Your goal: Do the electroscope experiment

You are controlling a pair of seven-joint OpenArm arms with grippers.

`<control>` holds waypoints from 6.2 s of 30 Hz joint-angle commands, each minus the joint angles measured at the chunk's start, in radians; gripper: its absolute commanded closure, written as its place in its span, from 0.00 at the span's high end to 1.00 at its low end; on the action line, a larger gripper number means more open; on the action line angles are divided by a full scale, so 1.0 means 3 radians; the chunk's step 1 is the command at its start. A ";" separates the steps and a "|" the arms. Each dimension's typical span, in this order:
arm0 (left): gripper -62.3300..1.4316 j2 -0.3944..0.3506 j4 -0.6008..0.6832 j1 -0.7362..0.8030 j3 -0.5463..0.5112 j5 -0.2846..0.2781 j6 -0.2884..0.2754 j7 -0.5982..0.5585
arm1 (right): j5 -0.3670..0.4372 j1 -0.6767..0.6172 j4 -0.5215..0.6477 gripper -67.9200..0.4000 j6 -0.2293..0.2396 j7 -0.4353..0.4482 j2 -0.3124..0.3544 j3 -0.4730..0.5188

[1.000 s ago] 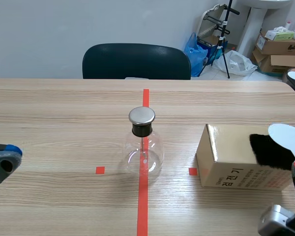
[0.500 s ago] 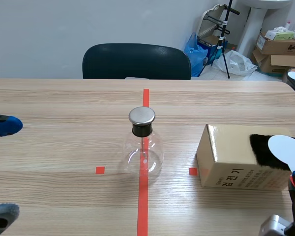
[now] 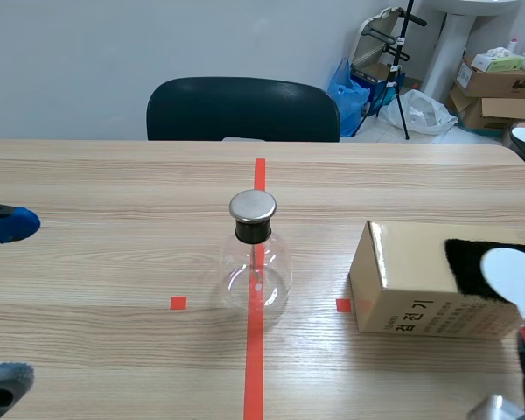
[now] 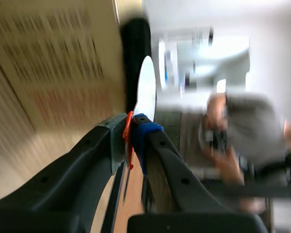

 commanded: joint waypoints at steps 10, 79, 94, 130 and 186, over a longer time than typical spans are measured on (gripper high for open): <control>1.00 0.0025 0.0017 -0.0010 -0.0006 -0.0042 -0.0005 -0.0032 | -0.0130 -0.0028 0.0014 0.02 -0.0191 0.0137 0.0038 0.0009; 1.00 0.0024 0.0017 -0.0010 -0.0006 0.0196 -0.0005 -0.0017 | -0.0370 -0.0013 -0.0008 0.02 -0.0161 0.0179 0.0047 -0.0017; 1.00 0.0024 0.0017 -0.0011 -0.0006 0.0196 -0.0005 -0.0017 | -0.0309 -0.0015 -0.0006 0.02 -0.0191 0.0172 0.0028 -0.0019; 1.00 0.0024 0.0017 -0.0010 -0.0006 0.0196 -0.0005 -0.0017 | -0.0278 -0.0009 -0.0045 0.02 -0.0191 -0.0078 -0.0008 -0.0015; 1.00 0.0024 0.0017 -0.0010 -0.0006 0.0196 -0.0005 -0.0017 | -0.0652 -0.0028 0.0354 0.02 -0.0191 -0.0449 -0.0008 -0.0174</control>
